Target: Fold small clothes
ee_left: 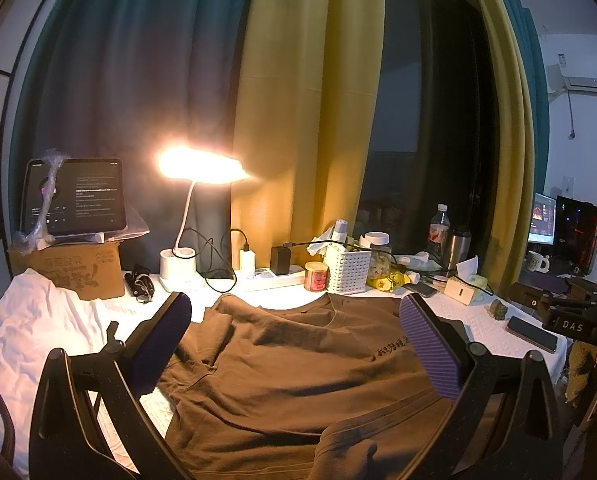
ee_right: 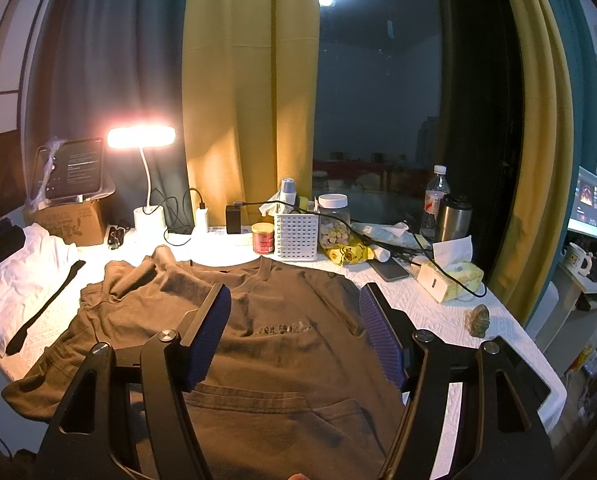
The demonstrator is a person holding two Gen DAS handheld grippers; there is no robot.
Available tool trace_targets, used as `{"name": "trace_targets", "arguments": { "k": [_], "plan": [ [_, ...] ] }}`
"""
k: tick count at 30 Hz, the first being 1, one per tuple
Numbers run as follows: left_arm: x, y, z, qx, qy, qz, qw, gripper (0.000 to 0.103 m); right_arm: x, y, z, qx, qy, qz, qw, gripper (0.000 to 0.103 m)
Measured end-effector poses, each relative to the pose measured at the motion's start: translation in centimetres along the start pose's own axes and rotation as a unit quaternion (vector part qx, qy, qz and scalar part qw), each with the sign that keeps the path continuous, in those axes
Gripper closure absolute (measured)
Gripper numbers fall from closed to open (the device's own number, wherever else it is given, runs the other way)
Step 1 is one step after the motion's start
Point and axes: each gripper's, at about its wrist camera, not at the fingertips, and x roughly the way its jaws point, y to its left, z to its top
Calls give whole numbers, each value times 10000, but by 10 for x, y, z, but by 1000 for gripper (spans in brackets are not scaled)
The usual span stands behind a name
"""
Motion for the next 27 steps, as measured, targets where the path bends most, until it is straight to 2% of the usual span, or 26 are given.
{"name": "trace_targets", "arguments": {
  "k": [22,27],
  "plan": [
    [8,4,-1,-55,45,-184,9998,1,4,-3,-1,11,20,-4,10000,33],
    [20,-1,-1,107,112,-36,9999,1,17,-9,-2,60,101,-23,9999,33]
  ]
}}
